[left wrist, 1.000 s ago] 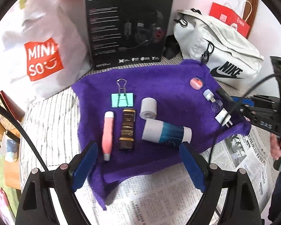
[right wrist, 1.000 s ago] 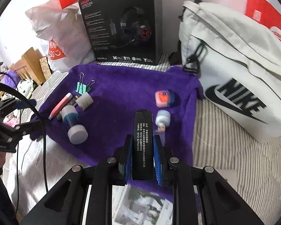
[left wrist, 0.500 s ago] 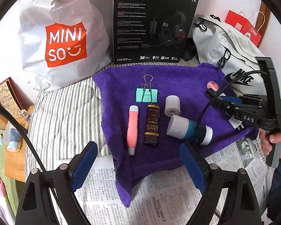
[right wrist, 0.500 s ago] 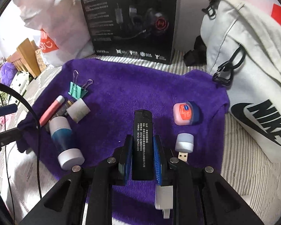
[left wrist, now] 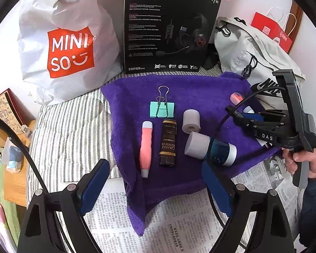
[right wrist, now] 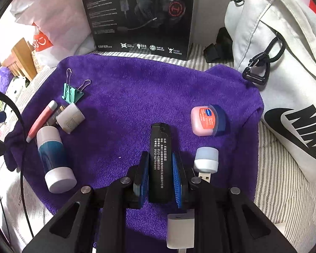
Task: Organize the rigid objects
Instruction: 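Lower the black box onto the towel beside the lip balm and open the right tool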
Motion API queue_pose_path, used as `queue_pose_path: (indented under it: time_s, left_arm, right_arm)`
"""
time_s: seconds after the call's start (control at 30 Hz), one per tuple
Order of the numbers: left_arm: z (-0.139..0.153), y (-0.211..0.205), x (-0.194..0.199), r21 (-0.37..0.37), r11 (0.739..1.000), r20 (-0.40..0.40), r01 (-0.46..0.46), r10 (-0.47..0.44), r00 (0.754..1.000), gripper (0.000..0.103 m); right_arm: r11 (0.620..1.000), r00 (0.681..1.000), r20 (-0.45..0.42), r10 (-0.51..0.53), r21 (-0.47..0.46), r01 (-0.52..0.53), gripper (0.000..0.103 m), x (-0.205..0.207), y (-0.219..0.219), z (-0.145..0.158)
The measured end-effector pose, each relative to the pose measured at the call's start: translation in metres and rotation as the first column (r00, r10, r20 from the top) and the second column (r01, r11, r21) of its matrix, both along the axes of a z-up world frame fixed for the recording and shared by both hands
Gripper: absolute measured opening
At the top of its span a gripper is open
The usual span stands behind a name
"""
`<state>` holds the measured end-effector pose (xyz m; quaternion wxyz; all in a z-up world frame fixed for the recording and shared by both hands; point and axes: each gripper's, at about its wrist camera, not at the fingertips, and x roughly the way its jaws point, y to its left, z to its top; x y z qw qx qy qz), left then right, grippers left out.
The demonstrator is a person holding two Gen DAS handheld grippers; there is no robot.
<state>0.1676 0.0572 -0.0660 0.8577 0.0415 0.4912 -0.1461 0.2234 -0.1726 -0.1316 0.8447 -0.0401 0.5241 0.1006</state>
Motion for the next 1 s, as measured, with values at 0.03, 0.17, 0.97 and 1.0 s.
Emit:
queue_pose_path:
  time_s: [0.03,0.17,0.97,1.0]
  left_arm:
    - [0.000,-0.001,0.000,0.002,1.000,0.000,0.001,-0.001,1.000,0.089]
    - [0.002,-0.001,-0.002,0.004,1.000,0.003,0.005,-0.005,1.000,0.089]
    - [0.017,-0.007,-0.019,0.022,1.000,0.037,-0.012,0.011,0.999,0.095]
    - [0.019,-0.009,-0.021,0.023,1.000,0.042,-0.012,0.011,0.999,0.096]
  right_arm:
    - [1.000,1.000,0.001,-0.001,0.000,0.001,0.022,0.000,0.000,0.000]
    - [1.000,1.000,0.004,0.001,0.002,-0.001,0.022,0.000,0.000,0.001]
    - [0.998,0.997,0.071,0.001,0.059,-0.005,0.067,-0.016,0.000,0.041]
    - [0.998,0.996,0.086,-0.002,0.067,-0.003,0.070,-0.021,-0.001,0.048]
